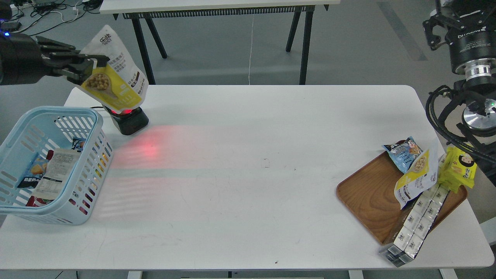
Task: Scan snack and place in basket
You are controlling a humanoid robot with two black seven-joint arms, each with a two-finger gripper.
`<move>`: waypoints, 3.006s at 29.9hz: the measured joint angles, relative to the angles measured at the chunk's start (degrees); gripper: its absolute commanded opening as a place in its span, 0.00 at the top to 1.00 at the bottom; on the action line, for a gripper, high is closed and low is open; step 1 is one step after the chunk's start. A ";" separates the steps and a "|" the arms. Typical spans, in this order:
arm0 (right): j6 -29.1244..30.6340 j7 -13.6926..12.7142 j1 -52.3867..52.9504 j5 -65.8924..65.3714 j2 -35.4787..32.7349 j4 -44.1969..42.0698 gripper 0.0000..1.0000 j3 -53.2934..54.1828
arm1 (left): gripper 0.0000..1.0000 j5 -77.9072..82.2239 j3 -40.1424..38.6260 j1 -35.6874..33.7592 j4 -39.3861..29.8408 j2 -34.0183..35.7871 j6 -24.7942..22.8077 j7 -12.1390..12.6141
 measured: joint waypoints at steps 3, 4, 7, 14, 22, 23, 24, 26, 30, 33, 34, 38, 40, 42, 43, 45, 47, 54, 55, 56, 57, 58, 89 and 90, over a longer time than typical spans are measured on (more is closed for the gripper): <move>0.00 0.02 -0.02 0.00 0.00 -0.01 0.01 0.20 | 0.99 -3.04 0.65 0.35 0.20 3.80 0.00 0.00; 0.00 0.02 -0.03 -0.01 0.00 -0.01 0.01 0.37 | 0.99 -4.25 1.04 0.73 0.24 5.21 0.00 -0.01; 0.00 0.02 -0.03 0.00 0.00 -0.05 0.01 0.95 | 0.99 -8.38 2.70 2.13 0.42 9.30 0.00 0.01; 0.00 -0.03 -0.03 0.00 0.08 -0.08 0.01 1.15 | 0.99 -13.72 10.35 2.70 0.69 14.78 0.00 0.00; 0.00 -0.03 -0.19 0.00 -0.06 -0.08 0.01 1.22 | 0.99 -17.22 14.37 2.71 3.27 15.39 0.00 0.00; 0.00 -0.03 -0.20 0.00 -0.08 -0.08 0.01 1.23 | 0.99 -17.26 14.61 2.72 3.46 15.37 0.00 0.00; 0.00 -0.03 -0.20 0.00 -0.08 -0.08 0.01 1.23 | 0.98 -17.28 14.89 2.72 3.58 15.33 0.00 0.00; 0.00 -0.03 -0.20 0.00 -0.08 -0.09 0.01 1.23 | 0.98 -17.28 15.37 2.72 3.70 15.17 0.00 0.00; 0.00 -0.03 -0.32 0.00 -0.08 -0.10 0.01 1.24 | 0.98 -17.26 16.20 2.79 3.71 14.66 0.00 0.00; 0.00 0.00 -0.42 0.00 -0.15 -0.14 0.01 1.25 | 0.94 -17.23 16.63 2.80 3.73 14.46 0.00 0.00; 0.00 0.00 -0.44 0.00 -0.23 -0.14 0.01 1.27 | 0.91 -17.22 16.66 2.80 3.75 14.43 0.00 0.00; 0.00 0.03 -0.46 0.00 -0.75 -0.11 0.01 1.32 | 0.72 -17.22 16.63 2.79 3.73 14.37 0.00 0.00; 0.00 0.03 -0.46 0.00 -0.82 -0.08 0.01 1.32 | 0.67 -17.28 16.38 2.72 3.65 14.36 0.00 0.00; 0.00 0.03 -0.46 0.00 -0.86 -0.07 0.01 1.32 | 0.63 -17.36 16.24 2.64 3.37 14.36 0.00 0.00; 0.00 0.03 -0.48 0.00 -0.86 -0.07 0.01 1.33 | 0.60 -17.39 16.23 2.63 3.21 14.36 0.00 0.00; 0.00 0.03 -0.50 0.00 -0.86 -0.03 0.01 1.32 | 0.52 -17.64 16.09 2.34 2.93 14.37 0.00 0.00; 0.00 0.03 -0.50 0.00 -0.86 0.00 0.01 1.32 | 0.33 -19.43 15.37 1.71 2.87 14.40 0.00 0.00; 0.00 -0.20 -0.08 -0.26 -0.79 -0.11 0.01 0.92 | 0.00 -40.20 7.22 -0.61 7.70 13.57 0.00 0.00; 0.00 -0.20 0.03 -0.29 -0.79 -0.14 0.01 0.91 | 0.00 -42.94 6.49 -0.66 8.48 13.25 0.00 0.00; 0.00 -0.20 0.12 -0.32 -0.79 -0.14 0.01 0.91 | 0.00 -45.77 5.90 -0.70 9.19 12.91 0.00 0.00; 0.00 -0.16 0.18 -0.34 -0.79 -0.11 0.01 0.96 | 0.00 -48.14 5.46 -0.74 9.67 12.65 0.00 0.00; 0.00 -0.11 0.22 -0.34 -0.81 -0.01 0.01 1.05 | 0.00 -50.10 4.99 -0.84 10.04 12.38 0.00 0.00; 0.00 -6.72 -0.43 -0.62 -2.86 -2.96 0.01 1.83 | 0.00 -102.93 -9.88 -5.19 49.95 -37.55 -0.01 8.49; 0.00 -6.81 -0.56 -0.62 -2.80 -2.84 0.01 1.82 | 0.00 -103.42 -10.21 -5.17 50.16 -38.59 0.00 8.67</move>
